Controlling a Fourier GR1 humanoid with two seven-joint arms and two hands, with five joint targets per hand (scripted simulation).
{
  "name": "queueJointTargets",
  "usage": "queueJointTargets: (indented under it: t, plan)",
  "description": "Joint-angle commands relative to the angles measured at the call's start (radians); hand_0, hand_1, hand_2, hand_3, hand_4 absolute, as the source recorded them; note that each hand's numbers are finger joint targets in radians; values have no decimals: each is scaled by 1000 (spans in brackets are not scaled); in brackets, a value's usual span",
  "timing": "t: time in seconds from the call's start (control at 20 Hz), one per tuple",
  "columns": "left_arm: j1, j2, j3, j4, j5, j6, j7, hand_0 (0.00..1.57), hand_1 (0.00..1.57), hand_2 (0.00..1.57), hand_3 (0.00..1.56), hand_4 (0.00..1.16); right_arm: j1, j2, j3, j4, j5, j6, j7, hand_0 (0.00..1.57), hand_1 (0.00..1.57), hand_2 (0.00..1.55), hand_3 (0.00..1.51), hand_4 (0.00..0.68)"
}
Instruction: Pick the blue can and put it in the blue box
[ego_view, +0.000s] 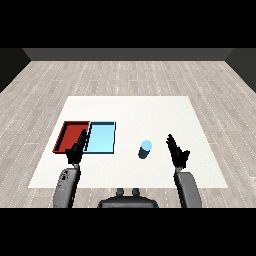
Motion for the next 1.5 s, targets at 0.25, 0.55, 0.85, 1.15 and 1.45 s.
queueJointTargets:
  t: [0.25,0.55,0.85,1.15,1.45]
  plan:
    - [73,-53,-48,-56,-35,4,63,0,0,0,0,0,-40,-42,-60,-49,3,31,25,0,0,0,0,0]
    - [-35,-84,69,-40,132,-68,-319,0,0,0,0,0,68,27,-32,-173,-152,161,-228,0,0,0,0,0]
    - [39,-107,45,41,96,-82,-451,0,0,0,0,0,-18,-2,-109,2,-181,223,-323,0,0,0,0,0]
    - [-21,-121,18,57,103,-55,-421,0,0,0,0,0,21,18,-93,-65,-166,210,-289,0,0,0,0,0]
    - [36,-90,46,-18,129,-87,-395,0,0,0,0,0,-34,41,-81,21,-147,178,-252,0,0,0,0,0]
